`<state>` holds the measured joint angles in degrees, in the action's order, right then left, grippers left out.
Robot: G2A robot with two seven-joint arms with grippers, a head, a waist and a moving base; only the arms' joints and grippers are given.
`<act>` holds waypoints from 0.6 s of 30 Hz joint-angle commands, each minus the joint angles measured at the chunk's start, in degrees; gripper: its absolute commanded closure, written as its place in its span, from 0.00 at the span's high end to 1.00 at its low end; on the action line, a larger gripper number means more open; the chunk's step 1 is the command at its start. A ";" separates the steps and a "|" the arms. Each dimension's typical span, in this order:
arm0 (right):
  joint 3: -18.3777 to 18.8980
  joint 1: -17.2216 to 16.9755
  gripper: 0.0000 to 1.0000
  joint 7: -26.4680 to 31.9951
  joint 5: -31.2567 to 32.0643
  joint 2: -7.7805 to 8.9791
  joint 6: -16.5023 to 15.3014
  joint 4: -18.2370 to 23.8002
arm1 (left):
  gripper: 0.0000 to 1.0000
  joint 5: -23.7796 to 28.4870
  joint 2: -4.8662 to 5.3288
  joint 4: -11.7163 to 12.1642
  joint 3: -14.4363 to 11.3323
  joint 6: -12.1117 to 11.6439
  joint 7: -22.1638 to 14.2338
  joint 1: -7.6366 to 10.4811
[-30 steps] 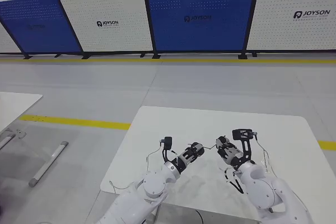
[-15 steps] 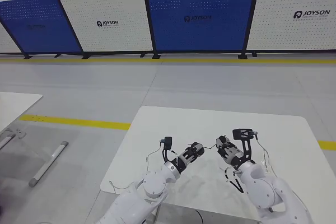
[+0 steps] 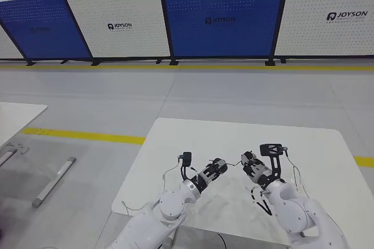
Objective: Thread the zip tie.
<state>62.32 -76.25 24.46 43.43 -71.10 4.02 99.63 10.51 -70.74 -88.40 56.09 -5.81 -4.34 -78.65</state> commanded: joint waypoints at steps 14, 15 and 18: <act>-0.52 0.60 0.00 0.51 0.53 -0.42 0.13 -0.67 | 0.00 0.00 0.00 0.00 0.00 0.00 0.00 0.00; -0.54 0.63 0.00 0.44 0.51 -0.45 0.11 -0.71 | 0.00 0.00 0.00 0.00 0.00 0.00 0.00 0.00; -0.41 0.50 0.00 0.05 0.54 -0.50 -0.07 -0.57 | 0.00 0.00 0.00 0.00 0.00 0.00 0.00 0.00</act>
<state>61.84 -75.67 24.60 43.93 -71.59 4.01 98.97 10.51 -70.74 -88.40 56.09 -5.81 -4.34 -78.65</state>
